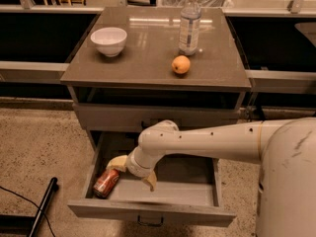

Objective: Pick coke can from middle drawer and place on counter

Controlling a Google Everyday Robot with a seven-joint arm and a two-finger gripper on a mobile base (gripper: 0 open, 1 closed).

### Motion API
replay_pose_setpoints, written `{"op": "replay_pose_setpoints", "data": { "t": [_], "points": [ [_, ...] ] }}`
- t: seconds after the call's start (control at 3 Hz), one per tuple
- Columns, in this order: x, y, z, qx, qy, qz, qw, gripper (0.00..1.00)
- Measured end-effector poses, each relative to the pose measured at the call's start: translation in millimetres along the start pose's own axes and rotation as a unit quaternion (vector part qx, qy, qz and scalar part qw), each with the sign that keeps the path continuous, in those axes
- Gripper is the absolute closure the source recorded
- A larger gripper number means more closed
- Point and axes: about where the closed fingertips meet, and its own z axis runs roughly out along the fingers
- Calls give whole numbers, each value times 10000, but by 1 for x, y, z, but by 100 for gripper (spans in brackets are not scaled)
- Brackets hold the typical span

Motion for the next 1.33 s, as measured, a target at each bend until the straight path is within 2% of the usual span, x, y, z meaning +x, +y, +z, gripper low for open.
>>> {"op": "replay_pose_setpoints", "data": {
  "t": [0.33,0.67,1.0,1.33],
  "points": [
    [0,0,0,-2,5,-80,10000,0],
    [5,-12,10,146,214,-132,9996,0],
    [27,-23,50,321,702,-157,9969,8],
    [39,-28,83,470,717,24,9963,12]
  ]
}}
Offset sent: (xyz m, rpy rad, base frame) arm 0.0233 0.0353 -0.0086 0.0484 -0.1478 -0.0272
